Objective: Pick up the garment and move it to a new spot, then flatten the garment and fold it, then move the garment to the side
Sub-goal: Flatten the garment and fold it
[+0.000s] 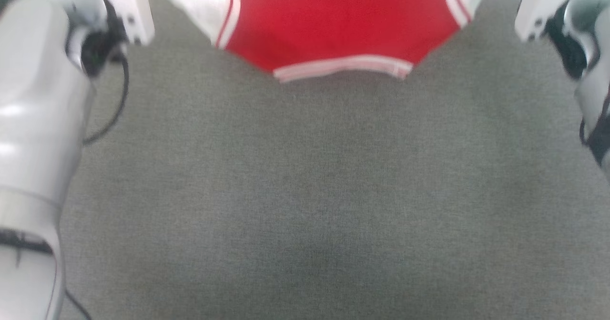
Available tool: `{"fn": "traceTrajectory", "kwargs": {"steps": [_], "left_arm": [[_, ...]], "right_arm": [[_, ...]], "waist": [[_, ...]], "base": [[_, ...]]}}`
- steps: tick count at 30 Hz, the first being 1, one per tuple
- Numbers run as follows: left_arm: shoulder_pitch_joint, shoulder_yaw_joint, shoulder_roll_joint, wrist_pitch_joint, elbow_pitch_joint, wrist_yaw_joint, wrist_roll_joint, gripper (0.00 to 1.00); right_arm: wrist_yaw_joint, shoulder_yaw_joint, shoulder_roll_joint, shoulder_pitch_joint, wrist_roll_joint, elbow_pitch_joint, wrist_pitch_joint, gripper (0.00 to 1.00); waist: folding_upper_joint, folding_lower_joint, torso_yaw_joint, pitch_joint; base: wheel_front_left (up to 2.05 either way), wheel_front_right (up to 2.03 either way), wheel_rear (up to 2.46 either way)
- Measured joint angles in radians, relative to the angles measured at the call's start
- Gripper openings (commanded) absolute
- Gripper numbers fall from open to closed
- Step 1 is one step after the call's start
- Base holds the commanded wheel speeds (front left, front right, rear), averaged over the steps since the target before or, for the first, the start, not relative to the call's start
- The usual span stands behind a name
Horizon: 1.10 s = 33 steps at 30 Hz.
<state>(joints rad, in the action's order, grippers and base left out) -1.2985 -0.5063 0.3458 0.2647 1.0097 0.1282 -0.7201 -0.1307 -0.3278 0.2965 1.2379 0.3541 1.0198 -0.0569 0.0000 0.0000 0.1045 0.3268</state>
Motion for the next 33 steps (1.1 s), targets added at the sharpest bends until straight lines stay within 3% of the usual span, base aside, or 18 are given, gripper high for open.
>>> {"fn": "traceTrajectory", "kwargs": {"steps": [8, 12, 15, 23, 28, 33], "left_arm": [[0.255, -0.068, 0.108, 0.24, -0.167, -0.002, -0.093, 0.0], [0.361, -0.078, 0.152, 0.345, -0.286, -0.04, -0.119, 0.0], [0.442, -0.075, 0.201, 0.417, -0.41, -0.087, -0.145, 0.0], [0.67, -0.054, 0.344, 0.617, -0.79, -0.267, -0.223, 0.0], [0.799, -0.046, 0.433, 0.768, -0.998, -0.397, -0.284, 0.0], [0.886, -0.034, 0.5, 0.818, -1.161, -0.484, -0.3, 0.0]], "right_arm": [[0.0, -0.174, 0.203, -0.308, 0.295, -0.353, 0.337, 0.0], [0.0, -0.189, 0.308, -0.441, 0.396, -0.526, 0.491, 0.0], [0.0, -0.194, 0.369, -0.549, 0.461, -0.658, 0.606, 0.0], [0.0, -0.14, 0.501, -0.772, 0.601, -0.909, 0.863, 0.0], [0.0, -0.082, 0.561, -0.882, 0.673, -1.02, 1.002, 0.0], [0.0, -0.007, 0.58, -0.984, 0.727, -1.097, 1.102, 0.0]], "waist": [[0.0, 0.0, 0.001, -0.088], [0.0, 0.0, -0.001, -0.11], [0.0001, 0.0, -0.004, -0.119], [0.0, 0.0, -0.014, -0.116], [0.0, 0.0, -0.015, -0.114], [0.0001, 0.0, -0.016, -0.112]], "base": [[0.0, 0.0, 0.0], [0.0, 0.0, 0.0], [0.0, 0.0, 0.0], [0.0, 0.0, 0.0], [0.0, 0.0, 0.0], [0.0, 0.0, 0.0]]}}
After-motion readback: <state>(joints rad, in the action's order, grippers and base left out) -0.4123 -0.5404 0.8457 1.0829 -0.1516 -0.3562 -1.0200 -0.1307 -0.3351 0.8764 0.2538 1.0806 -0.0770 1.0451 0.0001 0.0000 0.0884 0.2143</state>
